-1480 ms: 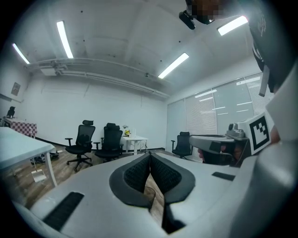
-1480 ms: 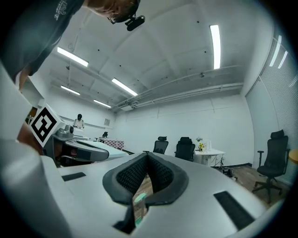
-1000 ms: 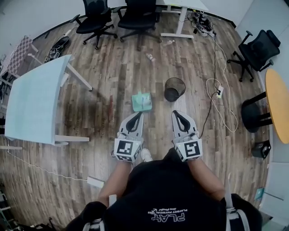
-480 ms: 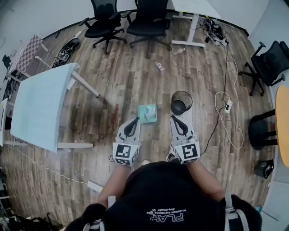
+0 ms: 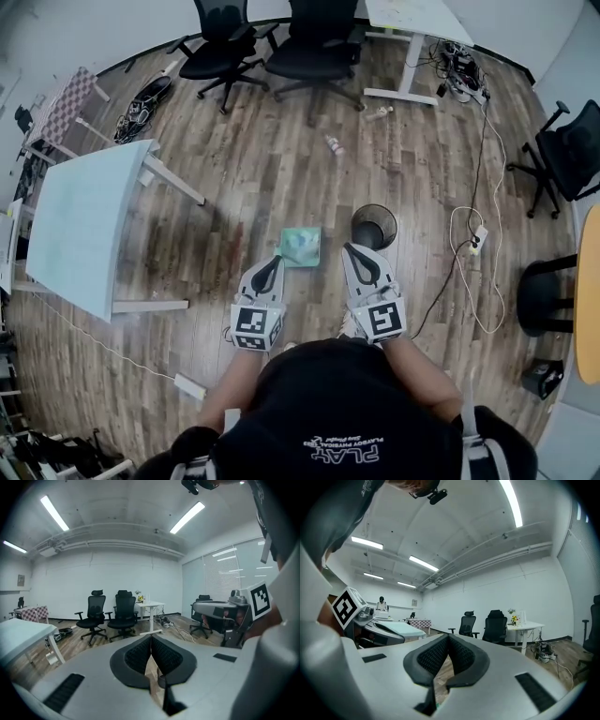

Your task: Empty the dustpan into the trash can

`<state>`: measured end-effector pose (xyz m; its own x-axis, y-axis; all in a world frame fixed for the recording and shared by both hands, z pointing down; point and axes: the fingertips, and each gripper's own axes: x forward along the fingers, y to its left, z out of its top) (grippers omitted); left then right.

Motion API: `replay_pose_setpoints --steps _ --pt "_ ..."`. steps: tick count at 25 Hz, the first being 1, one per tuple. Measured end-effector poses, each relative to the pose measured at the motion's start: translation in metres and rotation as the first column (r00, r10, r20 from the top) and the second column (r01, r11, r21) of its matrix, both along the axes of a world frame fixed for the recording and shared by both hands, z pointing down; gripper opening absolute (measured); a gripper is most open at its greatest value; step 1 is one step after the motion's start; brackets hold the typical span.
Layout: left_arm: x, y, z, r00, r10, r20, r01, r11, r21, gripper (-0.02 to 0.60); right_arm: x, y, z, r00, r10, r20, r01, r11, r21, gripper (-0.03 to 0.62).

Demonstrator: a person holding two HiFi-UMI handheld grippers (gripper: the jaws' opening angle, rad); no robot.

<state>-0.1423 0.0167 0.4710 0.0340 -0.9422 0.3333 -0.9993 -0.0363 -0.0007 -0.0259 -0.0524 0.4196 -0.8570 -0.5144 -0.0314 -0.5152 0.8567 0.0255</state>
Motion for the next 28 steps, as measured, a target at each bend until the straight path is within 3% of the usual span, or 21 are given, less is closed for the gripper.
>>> replay_pose_setpoints --steps 5,12,16,20,28 --pt "0.005 -0.019 0.001 0.999 -0.032 0.024 0.032 0.999 -0.006 0.023 0.013 -0.035 0.0 1.0 -0.026 -0.015 0.026 0.999 0.019 0.015" --pt "-0.028 -0.041 0.01 0.991 -0.135 -0.01 0.135 0.991 -0.026 0.023 0.0 -0.055 0.004 0.995 -0.09 -0.033 0.092 0.994 0.057 0.017" --pt "-0.05 -0.049 0.025 0.977 -0.18 -0.111 0.176 0.983 -0.049 0.023 -0.015 -0.065 0.02 0.994 -0.088 -0.06 0.091 0.994 0.054 0.017" --pt "-0.064 -0.053 0.045 0.976 -0.178 -0.129 0.164 0.981 -0.106 0.023 -0.034 -0.069 0.027 0.995 -0.072 -0.066 0.074 0.997 0.037 0.017" --pt "-0.085 -0.074 0.086 0.969 -0.19 -0.158 0.169 0.976 -0.139 0.023 -0.07 -0.084 0.045 0.995 -0.036 -0.089 0.035 0.999 -0.009 0.017"
